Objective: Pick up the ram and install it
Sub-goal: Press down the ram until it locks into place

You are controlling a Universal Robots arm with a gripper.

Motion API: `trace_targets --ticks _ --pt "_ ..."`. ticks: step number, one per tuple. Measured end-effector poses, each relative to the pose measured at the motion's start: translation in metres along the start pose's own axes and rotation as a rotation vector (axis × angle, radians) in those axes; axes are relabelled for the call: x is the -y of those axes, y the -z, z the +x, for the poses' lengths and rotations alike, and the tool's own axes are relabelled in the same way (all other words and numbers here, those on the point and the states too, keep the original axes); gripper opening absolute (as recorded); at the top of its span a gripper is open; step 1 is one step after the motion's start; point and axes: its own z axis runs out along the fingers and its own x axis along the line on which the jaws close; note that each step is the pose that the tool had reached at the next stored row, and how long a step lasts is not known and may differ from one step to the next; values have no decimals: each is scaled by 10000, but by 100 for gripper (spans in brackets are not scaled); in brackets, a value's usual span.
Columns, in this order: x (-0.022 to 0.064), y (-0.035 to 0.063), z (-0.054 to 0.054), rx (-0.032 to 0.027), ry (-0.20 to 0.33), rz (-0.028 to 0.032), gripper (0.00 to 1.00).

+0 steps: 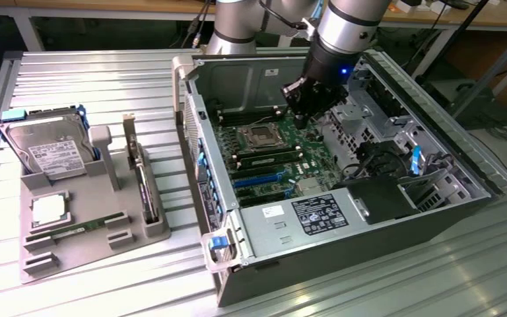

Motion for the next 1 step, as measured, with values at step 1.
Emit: trace_targets --ticks 1 --pt "0 0 -2 1 -28 -3 10"
